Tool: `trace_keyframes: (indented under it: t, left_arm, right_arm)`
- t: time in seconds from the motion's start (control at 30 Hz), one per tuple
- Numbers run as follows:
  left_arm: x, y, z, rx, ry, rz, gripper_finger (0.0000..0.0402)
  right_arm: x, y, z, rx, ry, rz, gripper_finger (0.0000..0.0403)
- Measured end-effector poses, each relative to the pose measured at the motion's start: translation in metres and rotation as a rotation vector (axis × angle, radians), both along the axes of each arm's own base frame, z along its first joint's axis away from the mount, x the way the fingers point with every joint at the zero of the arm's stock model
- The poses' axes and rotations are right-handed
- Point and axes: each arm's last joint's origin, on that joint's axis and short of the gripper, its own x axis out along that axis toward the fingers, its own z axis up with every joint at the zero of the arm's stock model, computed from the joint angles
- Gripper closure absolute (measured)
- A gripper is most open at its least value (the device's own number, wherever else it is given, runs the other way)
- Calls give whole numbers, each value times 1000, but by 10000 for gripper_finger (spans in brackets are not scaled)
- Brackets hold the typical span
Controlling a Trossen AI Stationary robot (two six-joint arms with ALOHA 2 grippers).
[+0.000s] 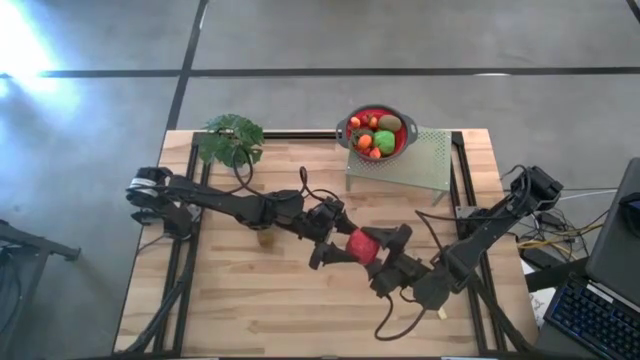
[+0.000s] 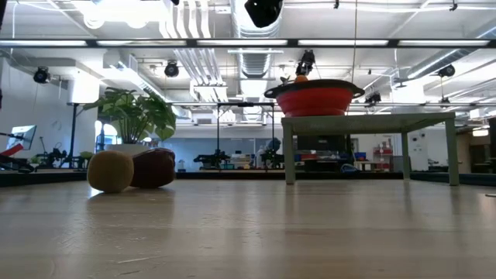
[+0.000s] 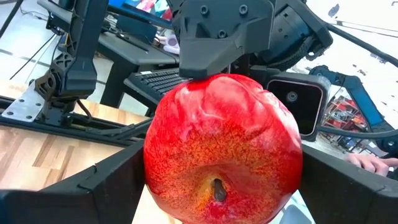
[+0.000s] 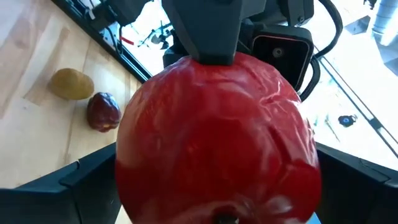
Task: Pick & Place Fruit
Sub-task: Put the red apple into the strainer bowl on the shelf
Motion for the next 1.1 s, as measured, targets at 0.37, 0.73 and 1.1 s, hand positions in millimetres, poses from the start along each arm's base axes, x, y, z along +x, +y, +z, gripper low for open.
trace_keyframes:
  t: [0.37,0.73,1.1]
  left_arm:
    - [0,0,-2,13,13,1,35]
    - [0,1,-2,13,14,3,35]
    - [0,1,-2,19,13,5,35]
  right_arm:
    - [0,0,0,4,4,17,3]
    - [0,0,0,5,3,17,26]
    - [0,0,0,1,6,17,38]
